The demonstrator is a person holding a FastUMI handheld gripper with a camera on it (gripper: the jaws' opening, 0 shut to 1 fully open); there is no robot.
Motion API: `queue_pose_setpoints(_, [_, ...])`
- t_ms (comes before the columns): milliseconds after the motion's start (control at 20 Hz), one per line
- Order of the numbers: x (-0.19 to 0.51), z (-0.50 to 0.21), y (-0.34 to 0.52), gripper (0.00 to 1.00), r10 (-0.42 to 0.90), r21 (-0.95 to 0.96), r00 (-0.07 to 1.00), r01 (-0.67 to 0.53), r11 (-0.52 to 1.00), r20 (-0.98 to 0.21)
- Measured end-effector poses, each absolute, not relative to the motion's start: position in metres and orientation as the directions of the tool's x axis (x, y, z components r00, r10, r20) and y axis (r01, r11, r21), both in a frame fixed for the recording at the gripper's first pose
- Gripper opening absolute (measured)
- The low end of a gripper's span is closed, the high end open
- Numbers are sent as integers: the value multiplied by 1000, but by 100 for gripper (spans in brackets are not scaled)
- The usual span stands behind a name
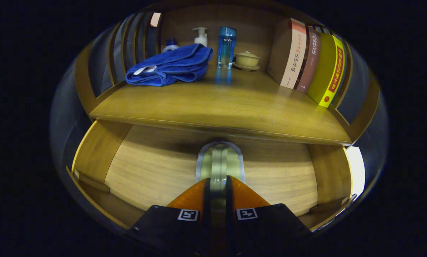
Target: Pull open the drawer, take out the items inside it, and place them on the countertop above the cabinet.
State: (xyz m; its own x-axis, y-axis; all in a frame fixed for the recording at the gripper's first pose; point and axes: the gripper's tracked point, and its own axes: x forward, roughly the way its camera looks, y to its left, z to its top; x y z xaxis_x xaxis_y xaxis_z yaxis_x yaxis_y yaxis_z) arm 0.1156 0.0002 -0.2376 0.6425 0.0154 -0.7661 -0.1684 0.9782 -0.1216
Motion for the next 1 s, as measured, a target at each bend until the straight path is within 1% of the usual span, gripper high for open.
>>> queue_pose_setpoints(200, [108,-219,-2,25,27,-130,672,-182,975,-740])
queue_pose_setpoints(500, [104,-201,-8,25,30,-130,704,-173,976,-709])
queue_pose_setpoints(600, [107,-190,-10,25,37,-124,730,-165,978,-682])
queue_pose_setpoints(1000, [96,-155,-4,25,85,-35,788,-133,990,-610])
